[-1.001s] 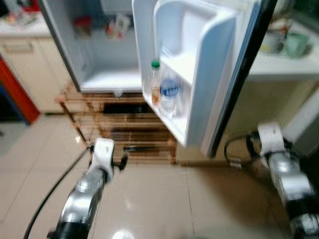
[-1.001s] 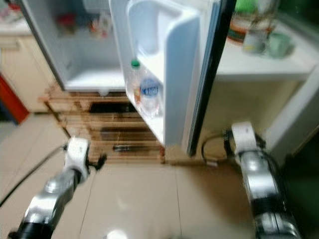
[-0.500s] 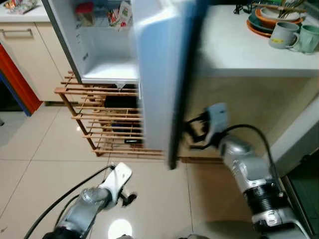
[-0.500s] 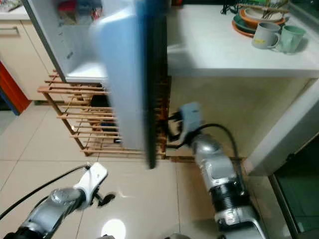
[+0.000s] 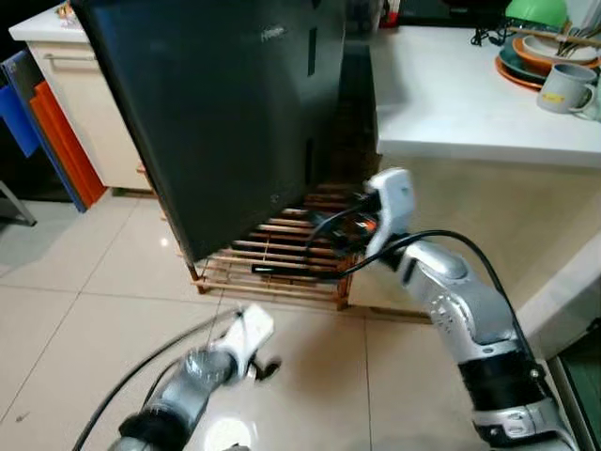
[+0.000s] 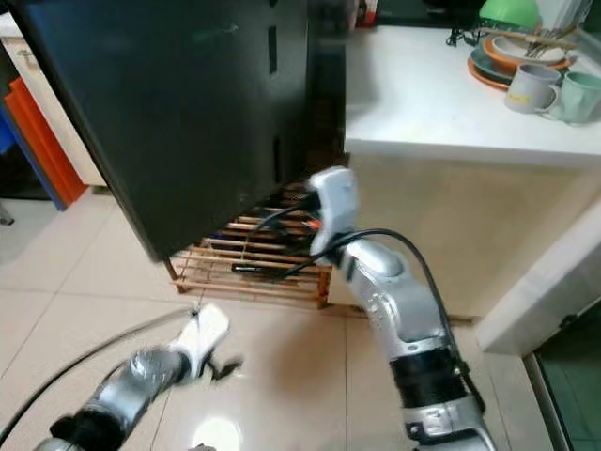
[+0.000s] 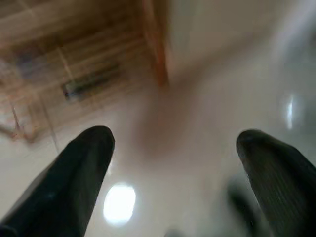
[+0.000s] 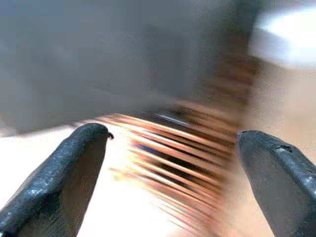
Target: Restocking fridge
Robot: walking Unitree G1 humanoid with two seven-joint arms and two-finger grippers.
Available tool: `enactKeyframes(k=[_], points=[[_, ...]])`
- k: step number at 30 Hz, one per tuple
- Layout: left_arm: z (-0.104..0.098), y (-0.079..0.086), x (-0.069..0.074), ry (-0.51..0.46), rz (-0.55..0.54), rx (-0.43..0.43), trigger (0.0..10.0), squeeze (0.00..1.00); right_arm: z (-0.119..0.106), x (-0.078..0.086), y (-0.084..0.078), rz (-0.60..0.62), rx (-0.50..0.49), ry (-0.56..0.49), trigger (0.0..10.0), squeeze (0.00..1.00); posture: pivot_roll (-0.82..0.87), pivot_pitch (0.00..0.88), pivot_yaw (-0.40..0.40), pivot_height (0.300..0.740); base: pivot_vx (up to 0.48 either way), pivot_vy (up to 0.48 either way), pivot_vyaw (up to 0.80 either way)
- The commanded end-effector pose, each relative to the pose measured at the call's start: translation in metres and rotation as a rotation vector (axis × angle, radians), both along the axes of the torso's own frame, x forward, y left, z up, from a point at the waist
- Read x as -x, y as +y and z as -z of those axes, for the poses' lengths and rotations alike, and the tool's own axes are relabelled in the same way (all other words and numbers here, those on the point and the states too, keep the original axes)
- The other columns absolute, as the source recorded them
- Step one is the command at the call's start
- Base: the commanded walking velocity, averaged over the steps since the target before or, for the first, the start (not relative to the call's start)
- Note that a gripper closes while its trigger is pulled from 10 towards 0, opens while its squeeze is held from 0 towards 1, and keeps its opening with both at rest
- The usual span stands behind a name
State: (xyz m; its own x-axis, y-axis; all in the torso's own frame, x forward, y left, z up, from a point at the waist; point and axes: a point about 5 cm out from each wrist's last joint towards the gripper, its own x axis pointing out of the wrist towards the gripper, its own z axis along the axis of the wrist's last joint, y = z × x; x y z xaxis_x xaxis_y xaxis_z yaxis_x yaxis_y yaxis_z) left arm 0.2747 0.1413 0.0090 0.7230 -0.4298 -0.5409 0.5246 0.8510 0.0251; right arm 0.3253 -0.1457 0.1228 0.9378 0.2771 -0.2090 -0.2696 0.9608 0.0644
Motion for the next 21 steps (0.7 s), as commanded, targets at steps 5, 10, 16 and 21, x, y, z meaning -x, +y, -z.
enactKeyframes(k=[5,10,16,21], points=[[-0.07,-0.008,-0.028,-0.309,-0.083,0.175,10.0,0.0,0.018,0.01,-0.035,0.26,0.102,-0.013,10.0,0.0,-0.12,0.0,0.032,0.74,0.0,0.0,0.0],[-0.111,-0.014,-0.037,-0.479,-0.174,0.294,10.0,0.0,0.023,0.015,-0.034,0.3,0.096,-0.079,10.0,0.0,-0.12,0.0,0.048,0.74,0.0,0.0,0.0],[-0.133,-0.001,-0.037,-0.566,-0.311,0.333,10.0,0.0,0.022,0.017,-0.037,0.336,0.082,-0.151,10.0,0.0,-0.1,0.0,0.061,0.74,0.154,0.045,0.0],[-0.128,-0.006,-0.03,-0.57,-0.309,0.262,10.0,0.0,0.028,0.02,-0.039,0.349,0.066,-0.151,10.0,0.0,-0.08,0.0,0.056,0.74,0.384,0.286,0.0]])
